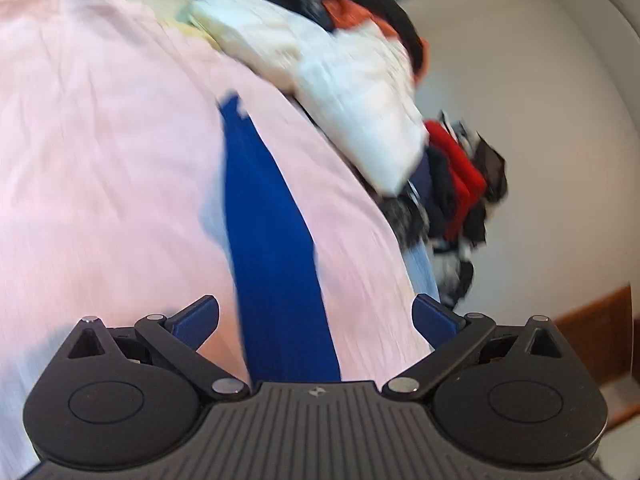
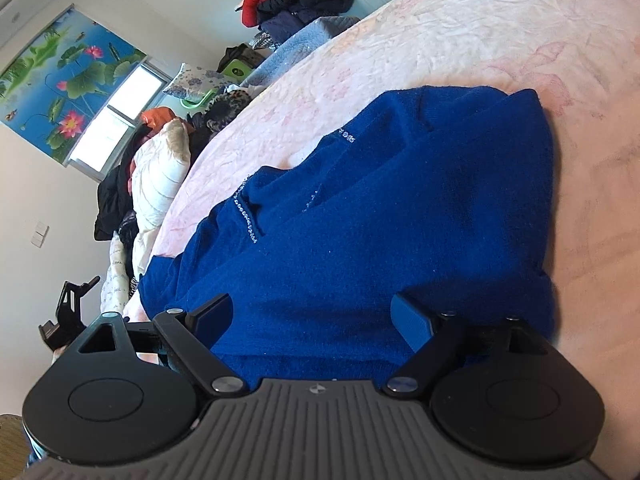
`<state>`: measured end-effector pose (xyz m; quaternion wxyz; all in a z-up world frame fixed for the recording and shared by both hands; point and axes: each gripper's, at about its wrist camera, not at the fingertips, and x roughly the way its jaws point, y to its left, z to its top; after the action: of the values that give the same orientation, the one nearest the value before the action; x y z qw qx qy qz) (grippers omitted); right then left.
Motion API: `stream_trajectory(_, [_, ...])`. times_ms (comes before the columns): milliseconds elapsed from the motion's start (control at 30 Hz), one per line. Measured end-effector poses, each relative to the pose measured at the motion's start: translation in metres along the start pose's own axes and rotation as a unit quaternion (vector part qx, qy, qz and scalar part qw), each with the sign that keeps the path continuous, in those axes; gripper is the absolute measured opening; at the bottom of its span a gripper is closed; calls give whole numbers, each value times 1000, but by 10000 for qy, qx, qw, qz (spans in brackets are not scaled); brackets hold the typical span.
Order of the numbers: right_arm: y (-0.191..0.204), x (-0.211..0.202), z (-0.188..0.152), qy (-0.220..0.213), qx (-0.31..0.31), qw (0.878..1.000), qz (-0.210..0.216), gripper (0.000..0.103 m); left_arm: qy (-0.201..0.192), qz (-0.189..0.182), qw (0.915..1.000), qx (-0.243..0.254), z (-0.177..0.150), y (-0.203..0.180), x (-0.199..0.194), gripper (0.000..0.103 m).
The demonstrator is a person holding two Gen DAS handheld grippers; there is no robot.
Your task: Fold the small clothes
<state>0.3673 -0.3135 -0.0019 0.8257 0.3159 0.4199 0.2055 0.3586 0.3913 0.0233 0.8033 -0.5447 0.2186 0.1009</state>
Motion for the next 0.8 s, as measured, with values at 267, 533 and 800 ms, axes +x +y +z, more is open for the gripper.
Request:
stream_trajectory(267, [7, 3, -3, -9, -142, 9999, 28, 94, -69, 206, 9997, -81, 60, 16, 61, 101])
stream_trajectory(533, [11, 4, -5, 3, -256, 9997, 18, 97, -88, -75, 9999, -68, 88, 33, 90, 95])
stream_trajectory(800, [15, 8, -6, 34, -362, 9993, 32, 100, -293, 628, 9975, -121, 95, 47, 111, 35])
